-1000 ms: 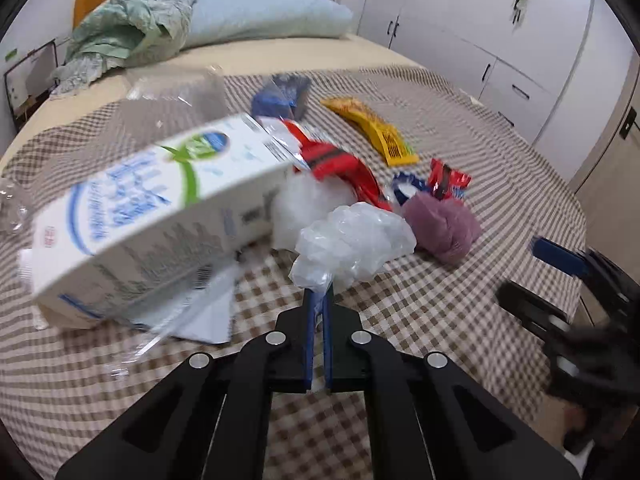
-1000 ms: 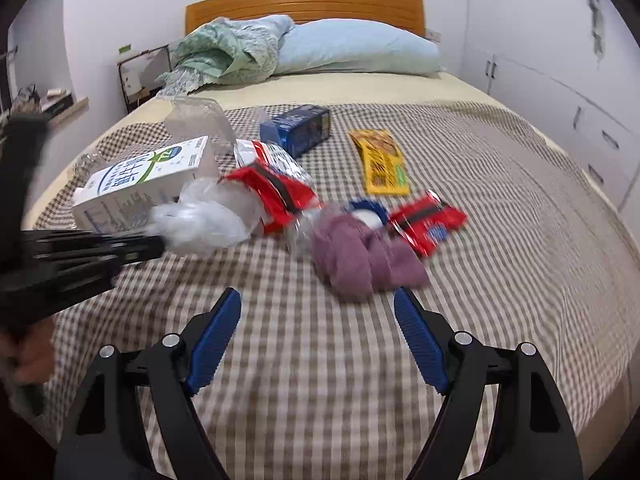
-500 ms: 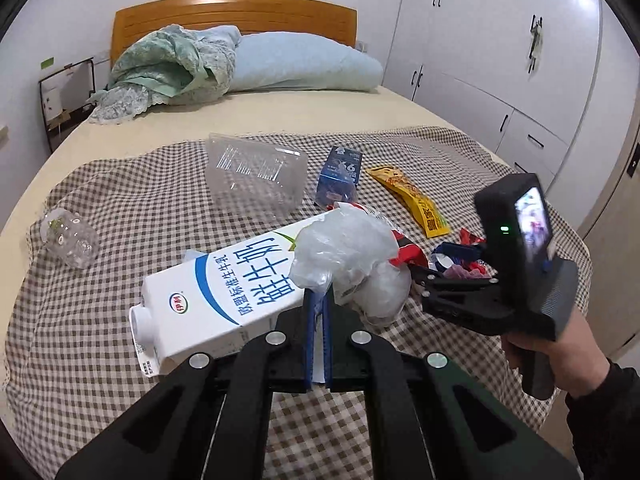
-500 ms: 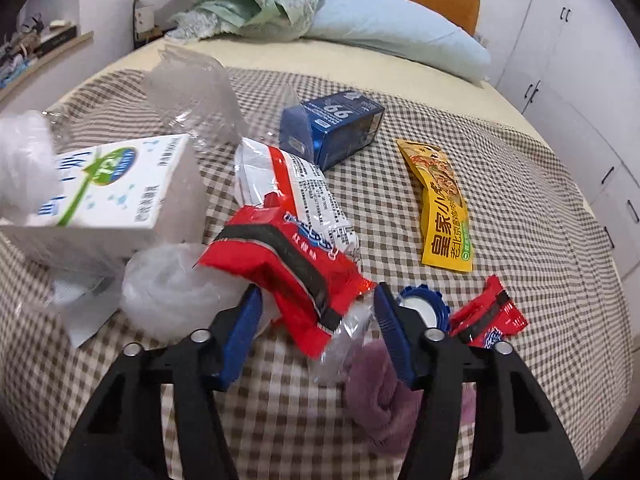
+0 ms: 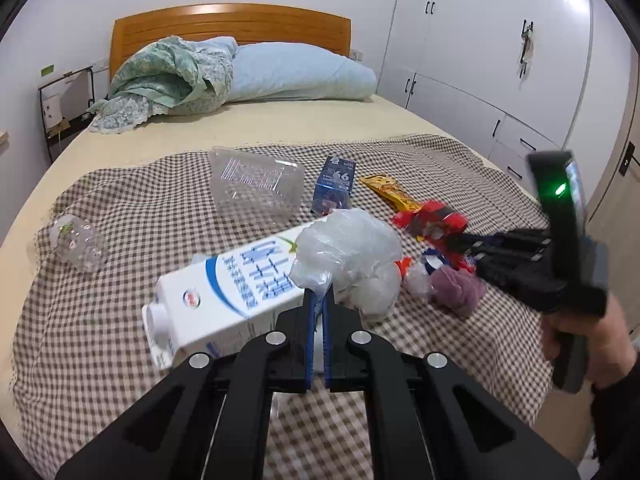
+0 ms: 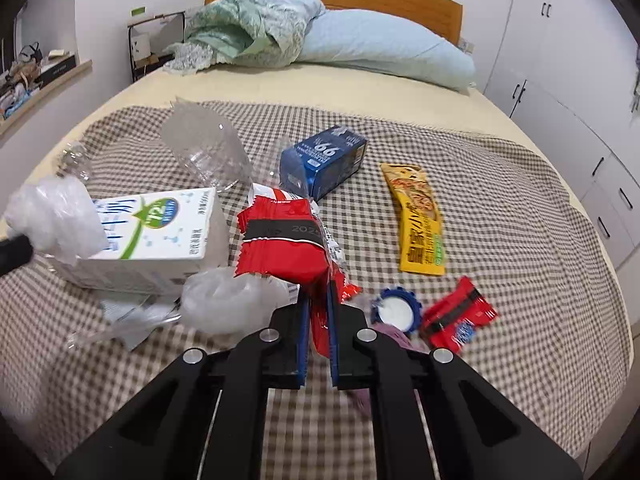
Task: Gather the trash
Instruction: 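Carry both items to the wastebasket and open both tools to drop them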
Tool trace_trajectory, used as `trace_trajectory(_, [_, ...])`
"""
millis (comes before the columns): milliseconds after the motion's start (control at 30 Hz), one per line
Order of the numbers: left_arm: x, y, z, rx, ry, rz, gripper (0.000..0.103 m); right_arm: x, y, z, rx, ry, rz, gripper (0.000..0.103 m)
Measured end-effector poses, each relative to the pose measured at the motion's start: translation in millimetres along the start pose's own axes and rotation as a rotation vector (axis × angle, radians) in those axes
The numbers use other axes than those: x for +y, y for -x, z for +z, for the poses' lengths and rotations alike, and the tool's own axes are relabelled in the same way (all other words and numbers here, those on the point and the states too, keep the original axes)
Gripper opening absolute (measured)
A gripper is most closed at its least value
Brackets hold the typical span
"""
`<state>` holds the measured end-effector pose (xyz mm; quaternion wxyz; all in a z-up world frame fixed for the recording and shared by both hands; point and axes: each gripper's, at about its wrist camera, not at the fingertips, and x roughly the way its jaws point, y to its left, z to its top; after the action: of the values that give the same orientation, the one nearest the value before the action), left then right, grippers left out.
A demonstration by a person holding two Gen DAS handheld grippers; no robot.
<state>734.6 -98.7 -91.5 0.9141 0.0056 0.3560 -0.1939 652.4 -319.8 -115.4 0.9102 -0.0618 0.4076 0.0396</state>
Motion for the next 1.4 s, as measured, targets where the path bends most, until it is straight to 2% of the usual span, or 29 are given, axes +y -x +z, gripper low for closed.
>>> trace_trajectory(233, [-23,54,-18,-0.022,0.003,0.01,0.001,-20,87,-25,-0.074,-0.05,0.041,0.008])
trace_trajectory(467, [-98,134,-35,-0.068,-0.097,-0.014,0.001,-59,193,-85,-0.124,-0.073,-0.026,0.008])
trace_trajectory(567, [-144,168,-46,-0.097,-0.166,-0.025,0.001,-78,233,-125,-0.126,-0.093,-0.058,0.008])
trace_trajectory(667, [-203,195,-76,-0.081,-0.261,-0.08,0.001,-89,256,-177,-0.099,-0.104,-0.078,0.008])
trace_trajectory(733, [-232,200,-96,-0.054,-0.29,-0.116,0.001,-98,265,-217,-0.077,-0.135,-0.077,0.008])
trace_trajectory(833, [-277,198,-137,-0.001,-0.335,-0.154,0.001,-113,270,-276,-0.032,-0.184,-0.089,0.008])
trace_trajectory(967, [-327,176,-202,0.107,-0.376,-0.145,0.001,-129,266,-354,0.029,-0.27,-0.056,0.008])
trace_trajectory(1033, [-334,160,-225,0.165,-0.363,-0.155,0.001,-136,252,-397,0.077,-0.336,-0.033,0.008])
trace_trajectory(1100, [-348,142,-244,0.227,-0.366,-0.156,0.001,-137,225,-445,0.149,-0.403,-0.007,0.008])
trace_trajectory(1200, [-363,110,-266,0.298,-0.421,-0.124,0.001,-135,182,-508,0.262,-0.496,0.029,0.008])
trace_trajectory(1400, [-378,43,-311,0.465,-0.436,-0.101,0.001,-126,100,-595,0.464,-0.658,0.07,0.008])
